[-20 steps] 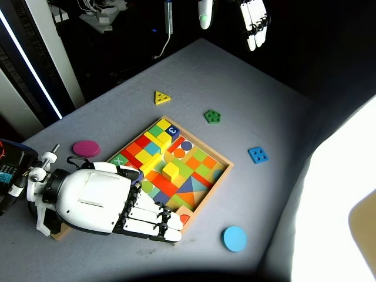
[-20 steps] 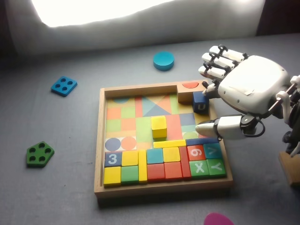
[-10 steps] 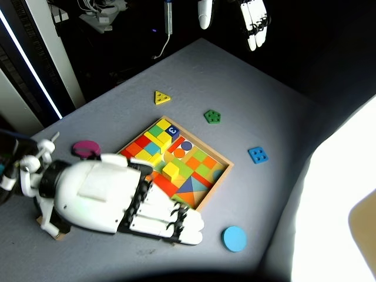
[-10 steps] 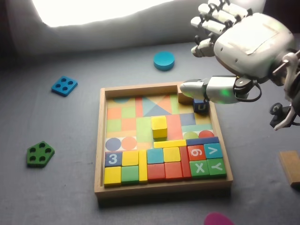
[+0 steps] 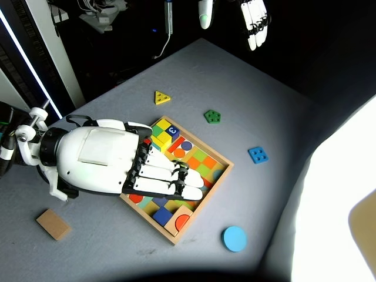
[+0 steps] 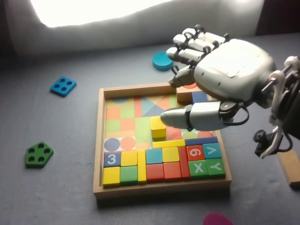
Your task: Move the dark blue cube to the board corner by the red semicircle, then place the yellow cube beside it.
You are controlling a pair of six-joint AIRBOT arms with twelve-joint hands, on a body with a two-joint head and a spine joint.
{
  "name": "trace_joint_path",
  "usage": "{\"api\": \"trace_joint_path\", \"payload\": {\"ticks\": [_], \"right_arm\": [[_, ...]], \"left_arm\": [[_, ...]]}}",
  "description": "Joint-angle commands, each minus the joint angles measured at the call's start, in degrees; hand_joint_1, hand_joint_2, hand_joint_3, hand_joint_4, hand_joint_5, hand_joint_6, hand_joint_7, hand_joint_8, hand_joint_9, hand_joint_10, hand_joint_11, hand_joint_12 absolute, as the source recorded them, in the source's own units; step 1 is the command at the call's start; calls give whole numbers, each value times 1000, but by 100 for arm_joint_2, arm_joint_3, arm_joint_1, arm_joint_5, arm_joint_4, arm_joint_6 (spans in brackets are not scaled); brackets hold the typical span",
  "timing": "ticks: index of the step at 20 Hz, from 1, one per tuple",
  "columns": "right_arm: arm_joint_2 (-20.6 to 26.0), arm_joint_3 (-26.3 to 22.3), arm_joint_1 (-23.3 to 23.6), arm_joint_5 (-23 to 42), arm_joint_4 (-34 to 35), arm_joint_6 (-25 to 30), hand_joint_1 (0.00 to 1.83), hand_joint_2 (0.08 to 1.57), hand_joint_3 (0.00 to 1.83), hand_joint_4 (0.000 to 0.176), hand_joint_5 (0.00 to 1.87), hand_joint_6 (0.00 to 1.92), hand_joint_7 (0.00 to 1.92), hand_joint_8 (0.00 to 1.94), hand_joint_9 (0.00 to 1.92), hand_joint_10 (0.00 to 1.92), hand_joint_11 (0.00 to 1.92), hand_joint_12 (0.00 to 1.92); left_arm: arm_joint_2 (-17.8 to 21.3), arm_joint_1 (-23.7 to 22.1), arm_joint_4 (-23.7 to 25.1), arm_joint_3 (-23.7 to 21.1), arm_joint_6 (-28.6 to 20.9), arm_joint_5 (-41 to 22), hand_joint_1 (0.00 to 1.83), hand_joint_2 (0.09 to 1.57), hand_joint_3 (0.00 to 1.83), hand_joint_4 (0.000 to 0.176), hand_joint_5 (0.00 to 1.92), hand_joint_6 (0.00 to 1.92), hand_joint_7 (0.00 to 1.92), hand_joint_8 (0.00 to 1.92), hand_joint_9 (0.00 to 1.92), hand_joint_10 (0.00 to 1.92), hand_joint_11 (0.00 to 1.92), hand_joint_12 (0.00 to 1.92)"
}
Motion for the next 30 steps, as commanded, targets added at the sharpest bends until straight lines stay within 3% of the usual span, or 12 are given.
{"api": "trace_joint_path", "payload": {"ticks": [1,7,11,18,24,26,28,30], "right_arm": [[-2,-28,34,566,-177,43,0,1082,0,15,708,2,161,3,0,0,0,0],[-256,-26,-55,774,-274,42,0,1087,2,12,720,6,203,16,0,0,0,0],[-328,-26,-86,857,-341,1,0,1088,2,10,729,9,218,16,0,0,0,0],[-558,134,-158,797,-340,-93,0,1091,3,3,718,4,198,5,0,0,0,0],[-630,224,-316,616,-261,-95,0,1090,2,6,718,5,191,5,0,0,0,0],[-645,256,-317,513,-119,-97,0,1089,1,13,716,4,193,5,0,0,0,0],[-648,263,-315,458,-88,-94,0,1085,0,19,709,0,182,0,0,0,0,0],[-681,304,-320,362,-88,-64,0,1086,0,14,719,5,181,0,0,0,0,0]], "left_arm": [[0,-81,145,1,0,-483,32,1146,0,57,66,2,69,2,62,4,0,386],[0,-86,145,1,0,-483,51,1142,0,54,77,3,74,1,62,2,0,416],[0,-94,145,3,0,-483,16,1141,0,64,65,1,68,1,59,0,0,384],[0,-101,145,7,1,-483,21,1145,2,58,63,0,63,0,62,2,0,405],[0,-107,145,8,1,-483,0,1146,2,55,53,0,52,0,66,5,0,457],[0,-114,145,9,1,-484,7,1153,2,58,53,1,54,0,49,5,0,374],[0,-124,145,9,1,-484,23,1147,0,58,62,4,63,2,58,6,0,420],[0,-124,145,9,1,-484,34,1145,0,55,64,4,72,4,70,10,0,426]]}}
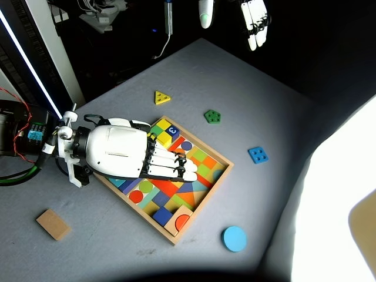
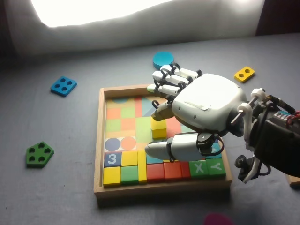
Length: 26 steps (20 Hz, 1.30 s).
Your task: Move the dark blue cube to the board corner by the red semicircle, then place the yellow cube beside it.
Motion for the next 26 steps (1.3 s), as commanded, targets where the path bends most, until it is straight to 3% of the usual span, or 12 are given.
{"api": "trace_joint_path", "payload": {"ticks": [1,3,8,20,26], "right_arm": [[5,16,39,459,-136,66,0,1088,0,12,724,7,195,6,0,0,0,0],[-39,99,35,396,-53,70,0,1086,0,16,715,3,170,1,0,0,0,0],[-108,183,33,316,6,70,0,1091,2,0,730,8,212,19,0,0,0,0],[-39,274,-104,44,14,-258,0,1089,0,0,726,4,226,14,0,0,0,0],[-19,606,-110,116,14,-277,0,1087,0,1,731,4,230,9,0,0,0,0]], "left_arm": [[0,-71,126,7,1,-486,49,1139,0,58,73,5,75,3,75,8,0,446],[0,-75,126,13,1,-486,28,1143,0,58,60,1,64,0,66,2,0,417],[0,-75,126,16,1,-486,4,1145,0,60,44,0,57,0,57,0,0,373],[0,-74,126,29,2,-486,57,1145,0,59,72,5,73,2,69,3,0,399],[0,-74,127,43,3,-486,46,1143,0,62,75,6,72,2,74,2,0,434]]}}
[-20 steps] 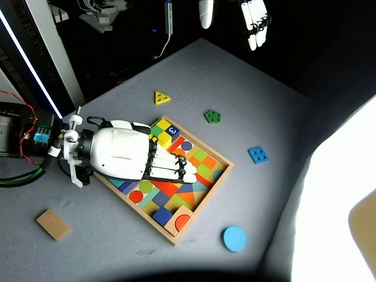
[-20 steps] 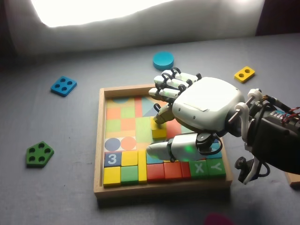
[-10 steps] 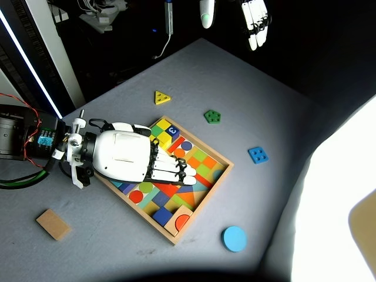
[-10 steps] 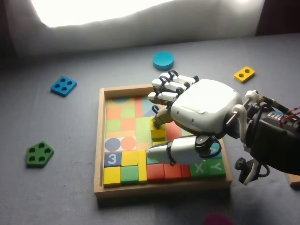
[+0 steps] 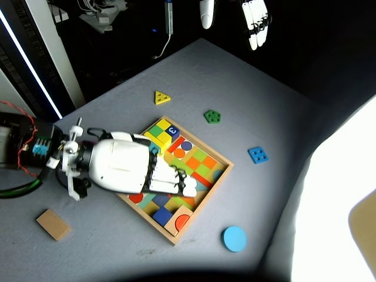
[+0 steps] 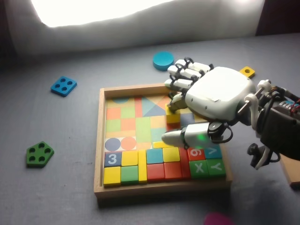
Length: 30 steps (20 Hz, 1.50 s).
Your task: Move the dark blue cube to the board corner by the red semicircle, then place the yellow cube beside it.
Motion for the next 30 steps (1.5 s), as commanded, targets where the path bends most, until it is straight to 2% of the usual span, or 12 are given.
{"api": "trace_joint_path", "payload": {"ticks": [1,5,7,9,10,11,13,16,20,24,26,30], "right_arm": [[29,52,-39,292,-48,-54,0,1086,0,0,731,4,216,2,0,0,0,0],[58,206,-61,345,-48,-55,0,1090,0,0,732,4,234,8,0,0,0,0],[85,227,-65,363,-48,-55,0,1089,0,0,743,8,242,10,0,0,0,0],[132,237,-75,386,-48,-67,0,1091,1,0,742,7,229,3,0,0,0,0],[153,238,-85,388,-48,-97,0,1091,1,0,731,2,220,0,0,0,0,0],[173,238,-96,389,-48,-116,0,1090,0,0,722,0,221,1,0,0,0,0],[213,236,-123,389,-48,-151,0,1092,1,0,718,0,228,4,0,0,0,0],[243,236,-131,474,-48,-194,0,1091,0,0,723,2,232,6,0,0,0,0],[237,233,135,590,-48,-11,0,1089,0,0,731,5,239,6,0,0,0,0],[241,225,418,704,-48,210,0,1087,0,3,726,3,237,6,0,0,0,0],[262,221,537,735,-47,260,0,1087,0,0,723,1,244,8,0,0,0,0],[659,-240,775,693,-47,67,0,1087,0,4,727,3,234,3,0,0,0,0]], "left_arm": [[0,-63,131,6,3,-488,26,1147,0,61,62,2,62,0,61,1,0,397],[0,-62,131,10,3,-488,40,1144,0,63,66,3,70,3,63,2,0,404],[0,-63,131,15,2,-488,28,1148,0,62,52,5,55,4,41,5,0,328],[0,-62,131,18,2,-488,38,1153,2,56,50,3,58,4,48,6,0,336],[0,-62,131,18,2,-488,37,1151,1,59,63,6,70,5,65,10,0,403],[0,-62,131,18,2,-488,28,1154,1,59,46,4,58,3,44,6,0,345],[0,-63,131,17,2,-488,30,1154,1,55,62,6,61,1,60,7,0,381],[0,-63,131,15,2,-488,12,1156,1,60,52,0,50,0,53,1,0,361],[0,-63,131,15,2,-488,29,1154,0,58,59,2,54,1,46,0,0,342],[0,-63,131,15,2,-488,12,1156,0,57,64,5,68,2,78,6,0,453],[0,-63,131,15,2,-488,0,1151,0,57,49,2,61,4,65,3,0,415],[0,-63,131,15,2,-488,8,1153,0,56,44,0,59,2,59,1,0,398]]}}
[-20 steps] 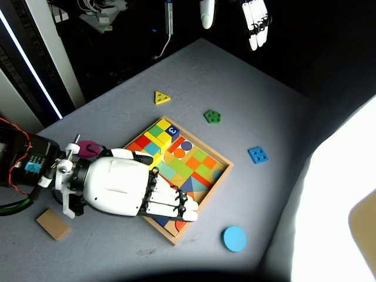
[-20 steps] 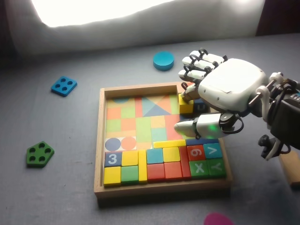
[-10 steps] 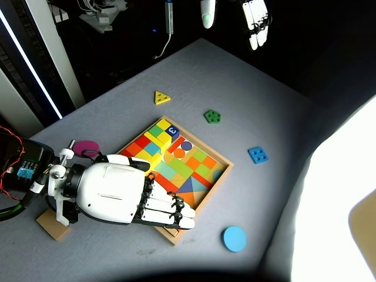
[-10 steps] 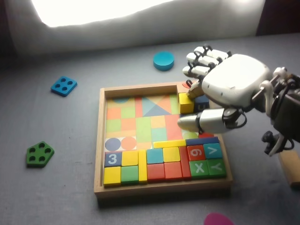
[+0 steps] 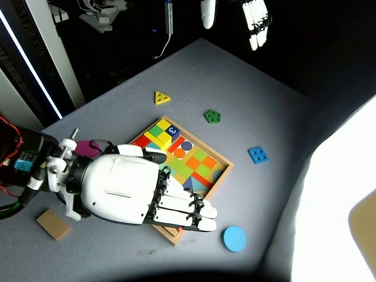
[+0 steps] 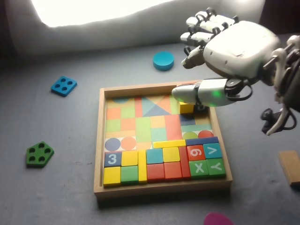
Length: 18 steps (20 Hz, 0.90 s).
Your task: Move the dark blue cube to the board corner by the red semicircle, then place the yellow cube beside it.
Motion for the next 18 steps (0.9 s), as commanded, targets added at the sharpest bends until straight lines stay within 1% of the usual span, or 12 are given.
{"api": "trace_joint_path", "payload": {"ticks": [1,7,9,10,11,12,13,14,15,16,17,18], "right_arm": [[120,-143,172,602,-156,-65,0,1090,1,0,725,2,201,0,0,0,0,0],[1029,-1277,457,742,-159,-245,0,1092,1,0,697,3,248,23,0,0,0,0],[1343,-1636,512,735,-160,-416,0,1095,1,0,718,9,311,17,47,15,0,0],[1425,-1714,522,735,-160,-452,0,1107,6,0,715,7,321,18,91,32,0,0],[1482,-1764,553,729,-161,-458,0,1125,0,0,733,2,422,20,235,8,0,378],[1490,-1775,588,708,-162,-458,20,1129,0,0,753,6,503,17,340,26,0,818],[1489,-1774,601,696,-162,-462,35,1128,0,0,786,16,636,44,494,75,0,1150],[1489,-1774,601,682,-162,-505,38,1135,0,0,811,22,749,62,660,144,16,1366],[1488,-1773,616,648,-211,-564,19,1138,0,0,812,19,808,64,734,195,47,1483],[1488,-1772,658,652,-298,-563,47,1144,0,0,870,28,941,72,748,528,187,1585],[1487,-1772,708,644,-299,-534,95,1149,1,0,955,61,1043,141,669,1055,282,1766],[1487,-1772,733,638,-300,-478,145,1150,1,0,1000,103,1029,380,656,1330,344,1877]], "left_arm": [[0,-63,120,-9,2,-488,0,1158,2,57,53,4,61,3,63,3,0,378],[-1,-69,119,-17,1,-488,26,1159,1,55,92,12,92,5,87,9,0,469],[-1,-74,120,-21,1,-488,31,1164,2,59,164,18,181,13,176,23,0,718],[-1,-81,120,-21,1,-488,34,1177,3,65,208,22,268,23,286,53,0,985],[-1,-85,121,-19,2,-487,29,1203,8,51,263,27,385,39,436,110,0,1283],[-1,-85,121,-19,2,-487,29,1223,8,30,309,30,466,44,537,158,31,1444],[-1,-85,122,-19,2,-487,17,1246,2,12,373,16,607,33,627,351,164,1523],[-1,-85,122,-20,2,-487,32,1257,1,0,514,34,757,50,668,668,324,1574],[-1,-85,122,-24,2,-487,43,1263,1,0,609,50,849,75,650,939,382,1624],[-1,-85,122,-36,2,-487,8,1277,1,0,752,105,897,306,629,1169,399,1708],[-1,-85,122,-50,2,-487,1,1289,1,0,858,165,904,641,658,1342,435,1769],[-1,-87,122,-66,2,-487,0,1284,0,0,885,259,905,891,697,1450,457,1817]]}}
